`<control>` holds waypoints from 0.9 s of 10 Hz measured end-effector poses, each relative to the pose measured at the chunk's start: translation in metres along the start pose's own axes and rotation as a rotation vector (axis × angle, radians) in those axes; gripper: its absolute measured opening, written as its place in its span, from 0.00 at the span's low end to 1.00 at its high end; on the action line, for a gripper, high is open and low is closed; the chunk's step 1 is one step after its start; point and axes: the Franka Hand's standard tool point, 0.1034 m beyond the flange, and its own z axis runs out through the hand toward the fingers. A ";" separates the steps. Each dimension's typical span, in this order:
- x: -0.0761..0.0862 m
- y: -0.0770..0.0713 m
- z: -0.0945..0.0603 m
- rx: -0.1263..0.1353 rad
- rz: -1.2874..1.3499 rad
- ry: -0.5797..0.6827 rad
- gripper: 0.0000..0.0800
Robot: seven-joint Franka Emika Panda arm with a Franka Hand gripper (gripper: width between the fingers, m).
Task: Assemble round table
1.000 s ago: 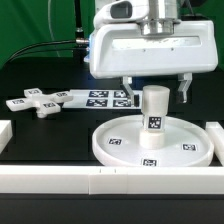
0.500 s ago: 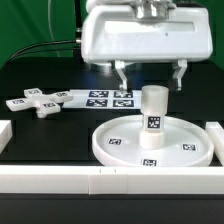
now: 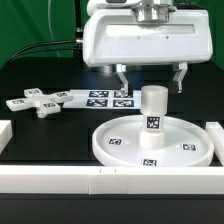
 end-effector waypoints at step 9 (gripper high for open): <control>-0.008 -0.021 0.005 0.150 -0.056 -0.382 0.81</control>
Offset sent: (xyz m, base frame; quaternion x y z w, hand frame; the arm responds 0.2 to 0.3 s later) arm 0.0000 0.0000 0.0000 0.0000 -0.1938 0.0000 0.9810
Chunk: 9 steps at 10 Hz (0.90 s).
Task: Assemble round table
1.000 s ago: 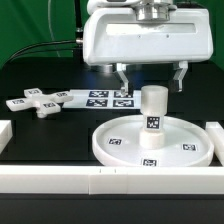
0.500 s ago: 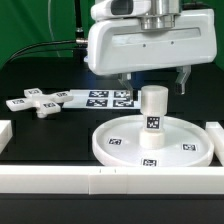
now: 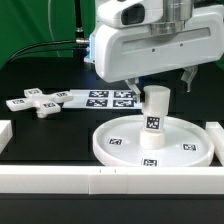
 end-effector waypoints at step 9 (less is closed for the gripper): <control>-0.004 0.014 0.004 -0.002 -0.043 0.008 0.51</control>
Offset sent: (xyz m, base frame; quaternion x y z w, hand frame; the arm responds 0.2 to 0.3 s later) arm 0.0059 -0.0131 -0.0056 0.0053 0.0029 -0.0220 0.9997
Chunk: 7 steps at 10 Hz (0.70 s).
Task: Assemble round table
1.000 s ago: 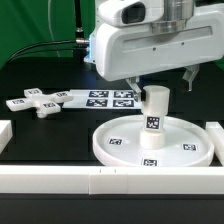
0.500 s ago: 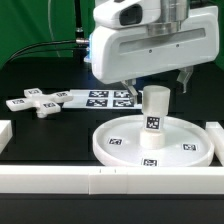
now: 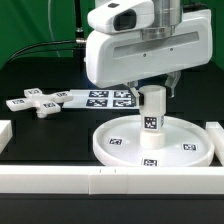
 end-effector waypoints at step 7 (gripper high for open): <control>0.001 -0.002 0.001 0.006 0.576 0.003 0.51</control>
Offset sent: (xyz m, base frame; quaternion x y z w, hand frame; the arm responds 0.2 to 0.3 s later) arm 0.0000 0.0000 0.0000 0.0000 0.0000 0.1938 0.9810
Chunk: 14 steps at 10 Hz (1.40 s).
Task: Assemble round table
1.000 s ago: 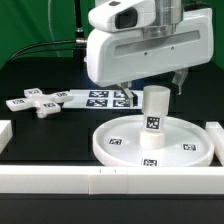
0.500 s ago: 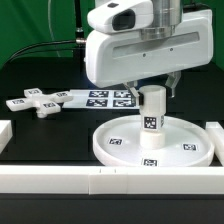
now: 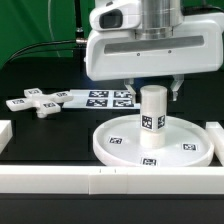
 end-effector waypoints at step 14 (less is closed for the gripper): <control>-0.001 0.000 0.003 0.193 1.396 -0.020 0.51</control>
Offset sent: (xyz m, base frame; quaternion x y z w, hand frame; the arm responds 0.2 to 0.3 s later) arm 0.0000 0.0000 0.0000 0.0000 0.0000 0.1938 0.9810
